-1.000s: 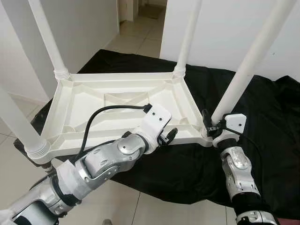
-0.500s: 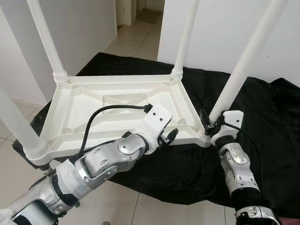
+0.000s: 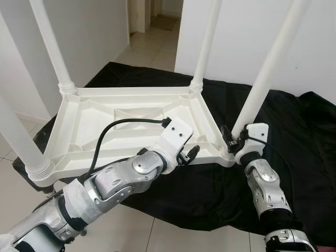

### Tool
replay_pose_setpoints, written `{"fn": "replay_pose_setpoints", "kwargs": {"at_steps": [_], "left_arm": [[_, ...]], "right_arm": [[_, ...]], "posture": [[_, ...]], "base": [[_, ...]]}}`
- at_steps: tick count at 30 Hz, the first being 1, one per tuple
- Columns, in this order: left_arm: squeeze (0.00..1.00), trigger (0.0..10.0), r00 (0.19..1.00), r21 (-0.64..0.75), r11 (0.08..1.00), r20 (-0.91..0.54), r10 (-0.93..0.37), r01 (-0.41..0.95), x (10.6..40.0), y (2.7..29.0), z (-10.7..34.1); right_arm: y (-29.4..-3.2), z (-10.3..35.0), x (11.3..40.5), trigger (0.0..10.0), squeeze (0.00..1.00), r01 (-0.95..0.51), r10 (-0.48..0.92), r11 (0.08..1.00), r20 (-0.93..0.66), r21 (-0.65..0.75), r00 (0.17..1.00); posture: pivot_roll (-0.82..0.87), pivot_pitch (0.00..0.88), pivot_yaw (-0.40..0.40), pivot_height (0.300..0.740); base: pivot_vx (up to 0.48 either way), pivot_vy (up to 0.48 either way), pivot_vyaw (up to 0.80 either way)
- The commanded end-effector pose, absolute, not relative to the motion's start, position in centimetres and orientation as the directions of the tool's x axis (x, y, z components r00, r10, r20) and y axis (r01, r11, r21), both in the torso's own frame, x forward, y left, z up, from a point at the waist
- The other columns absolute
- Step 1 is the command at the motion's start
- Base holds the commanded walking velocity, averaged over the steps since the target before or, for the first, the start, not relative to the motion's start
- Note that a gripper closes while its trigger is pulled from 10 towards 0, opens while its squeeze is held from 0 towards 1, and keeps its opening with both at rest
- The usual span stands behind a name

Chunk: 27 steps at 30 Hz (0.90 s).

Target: Building children table

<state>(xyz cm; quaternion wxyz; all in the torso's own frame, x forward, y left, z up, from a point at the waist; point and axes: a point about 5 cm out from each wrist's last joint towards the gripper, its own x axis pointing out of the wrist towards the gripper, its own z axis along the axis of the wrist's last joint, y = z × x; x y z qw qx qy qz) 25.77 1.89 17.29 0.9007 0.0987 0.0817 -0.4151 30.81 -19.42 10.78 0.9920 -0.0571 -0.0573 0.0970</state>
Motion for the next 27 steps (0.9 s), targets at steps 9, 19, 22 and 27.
{"fn": "replay_pose_setpoints", "kwargs": {"at_steps": [9,19,22,27], "left_arm": [[0.00,10.0,0.206,0.006,0.212,-0.263,-0.942,0.977,23.4,0.6,17.5],[0.00,10.0,0.204,0.012,0.208,-0.268,-0.942,0.978,23.6,0.7,17.6],[0.00,10.0,0.202,0.014,0.206,-0.268,-0.942,0.978,23.6,0.7,17.6],[0.00,10.0,0.202,0.017,0.205,-0.268,-0.942,0.979,23.7,0.6,17.7]], "right_arm": [[-18.8,7.7,28.8,10.0,0.00,-0.241,0.246,0.964,0.043,-0.111,0.968],[-18.9,6.4,29.2,10.0,0.00,-0.220,0.222,0.975,-0.081,0.037,0.972],[-19.0,6.2,29.4,10.0,0.00,-0.214,0.220,0.975,-0.115,0.059,0.969],[-18.9,6.2,29.7,10.0,0.00,-0.233,0.246,0.968,-0.163,0.090,0.956]], "posture": [[-0.02,0.000,-0.029,0.740],[-0.02,0.000,-0.020,0.740],[-0.02,0.000,-0.020,0.740],[-0.03,0.000,-0.020,0.740]], "base": [[0.000,0.000,0.00],[0.000,0.000,0.00],[0.000,0.000,0.00],[0.000,0.000,0.00]]}}
